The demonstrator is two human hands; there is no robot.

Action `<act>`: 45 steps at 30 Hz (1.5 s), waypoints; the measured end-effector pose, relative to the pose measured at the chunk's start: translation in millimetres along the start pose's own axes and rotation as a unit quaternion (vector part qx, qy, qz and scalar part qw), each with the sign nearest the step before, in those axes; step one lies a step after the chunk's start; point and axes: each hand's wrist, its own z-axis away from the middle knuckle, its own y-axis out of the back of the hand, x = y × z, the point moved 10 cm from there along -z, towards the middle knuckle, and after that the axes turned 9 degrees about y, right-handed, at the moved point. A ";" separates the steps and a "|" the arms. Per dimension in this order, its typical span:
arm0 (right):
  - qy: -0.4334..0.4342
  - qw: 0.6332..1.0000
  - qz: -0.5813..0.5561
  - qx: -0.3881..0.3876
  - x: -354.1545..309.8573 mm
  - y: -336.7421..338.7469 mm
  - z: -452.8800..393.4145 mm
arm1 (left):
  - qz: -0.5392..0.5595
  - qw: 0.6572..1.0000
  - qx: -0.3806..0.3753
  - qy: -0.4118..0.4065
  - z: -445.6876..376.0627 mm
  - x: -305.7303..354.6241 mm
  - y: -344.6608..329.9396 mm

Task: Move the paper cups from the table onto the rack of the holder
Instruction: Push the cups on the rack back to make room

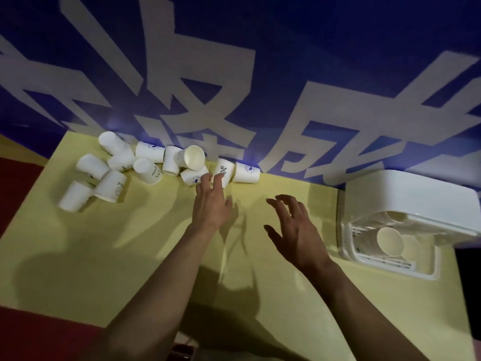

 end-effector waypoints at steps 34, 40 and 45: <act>0.097 0.977 0.124 -0.141 35.3 -127.6 -166.4 | 0.085 0.991 -0.013 -0.102 -7.9 -0.6 -16.1; 0.133 0.957 0.185 -0.180 39.1 -138.7 -143.9 | 0.132 0.988 -0.035 -0.075 33.9 -16.6 -10.1; 0.128 0.923 0.294 -0.213 56.0 -148.6 -123.5 | 0.121 0.990 -0.043 -0.053 55.3 -30.1 -14.2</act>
